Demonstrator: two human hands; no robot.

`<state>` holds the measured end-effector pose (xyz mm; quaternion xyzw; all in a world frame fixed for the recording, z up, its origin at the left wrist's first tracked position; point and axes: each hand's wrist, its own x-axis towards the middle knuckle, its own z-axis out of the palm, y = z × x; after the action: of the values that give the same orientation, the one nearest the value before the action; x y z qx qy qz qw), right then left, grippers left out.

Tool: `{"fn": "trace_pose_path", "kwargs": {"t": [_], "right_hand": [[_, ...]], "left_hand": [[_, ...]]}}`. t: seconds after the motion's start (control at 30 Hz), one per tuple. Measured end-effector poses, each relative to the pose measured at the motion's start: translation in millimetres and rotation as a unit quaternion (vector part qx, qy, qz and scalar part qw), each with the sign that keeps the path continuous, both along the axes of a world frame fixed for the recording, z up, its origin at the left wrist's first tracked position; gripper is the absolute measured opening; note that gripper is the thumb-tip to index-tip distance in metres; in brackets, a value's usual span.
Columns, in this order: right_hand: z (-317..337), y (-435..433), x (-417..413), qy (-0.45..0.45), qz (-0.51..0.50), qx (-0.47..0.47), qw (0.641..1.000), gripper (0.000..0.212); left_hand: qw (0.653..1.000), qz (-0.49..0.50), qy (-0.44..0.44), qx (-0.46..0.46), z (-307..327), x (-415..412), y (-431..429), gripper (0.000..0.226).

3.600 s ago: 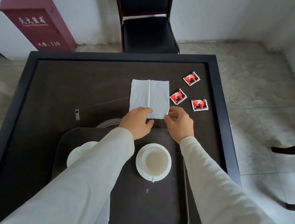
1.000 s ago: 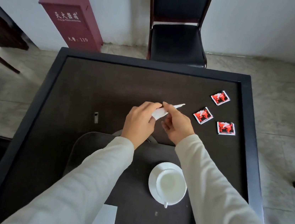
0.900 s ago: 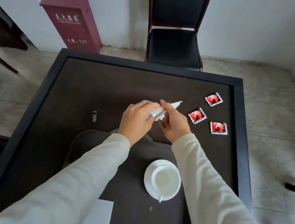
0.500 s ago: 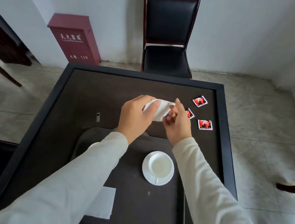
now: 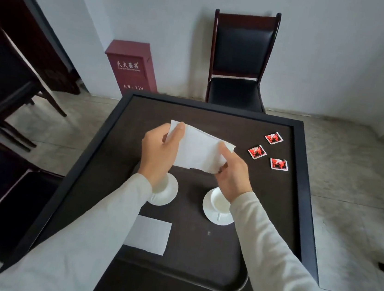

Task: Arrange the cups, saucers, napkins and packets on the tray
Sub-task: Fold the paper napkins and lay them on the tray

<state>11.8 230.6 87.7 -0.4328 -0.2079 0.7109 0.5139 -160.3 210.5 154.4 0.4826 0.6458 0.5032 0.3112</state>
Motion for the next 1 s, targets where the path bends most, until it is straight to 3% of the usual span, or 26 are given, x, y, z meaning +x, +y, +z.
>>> {"fn": "trace_pose_path", "kwargs": {"t": [0.2, 0.37, 0.47, 0.6, 0.83, 1.0], "right_hand": [[9.7, -28.6, -14.9, -0.086, 0.016, 0.037, 0.995, 0.018], [5.6, -45.3, -24.3, -0.149, -0.008, 0.051, 0.987, 0.031], [-5.4, -58.7, -35.9, -0.179, -0.021, 0.057, 0.982, 0.041], [-24.7, -74.3, -53.3, -0.247, -0.02, 0.04, 0.968, 0.037], [-72.2, -101.3, -95.5, -0.354, 0.033, 0.015, 0.935, 0.035], [-113.9, -119.9, -118.7, -0.421, 0.073, -0.035, 0.904, 0.025]], "left_hand": [[0.998, 0.033, -0.022, -0.04, -14.6, -35.6, -31.9, 0.058], [0.996, 0.021, -0.038, -0.074, -27.1, -58.0, -50.3, 0.052], [0.99, -0.007, -0.076, -0.119, -36.0, -75.6, -61.9, 0.043], [0.964, -0.059, -0.146, -0.215, -51.6, -100.4, -82.8, 0.018], [0.936, -0.034, -0.184, -0.298, -90.9, -146.6, -120.4, 0.022], [0.932, 0.025, -0.161, -0.324, -127.7, -173.1, -126.6, 0.029]]}}
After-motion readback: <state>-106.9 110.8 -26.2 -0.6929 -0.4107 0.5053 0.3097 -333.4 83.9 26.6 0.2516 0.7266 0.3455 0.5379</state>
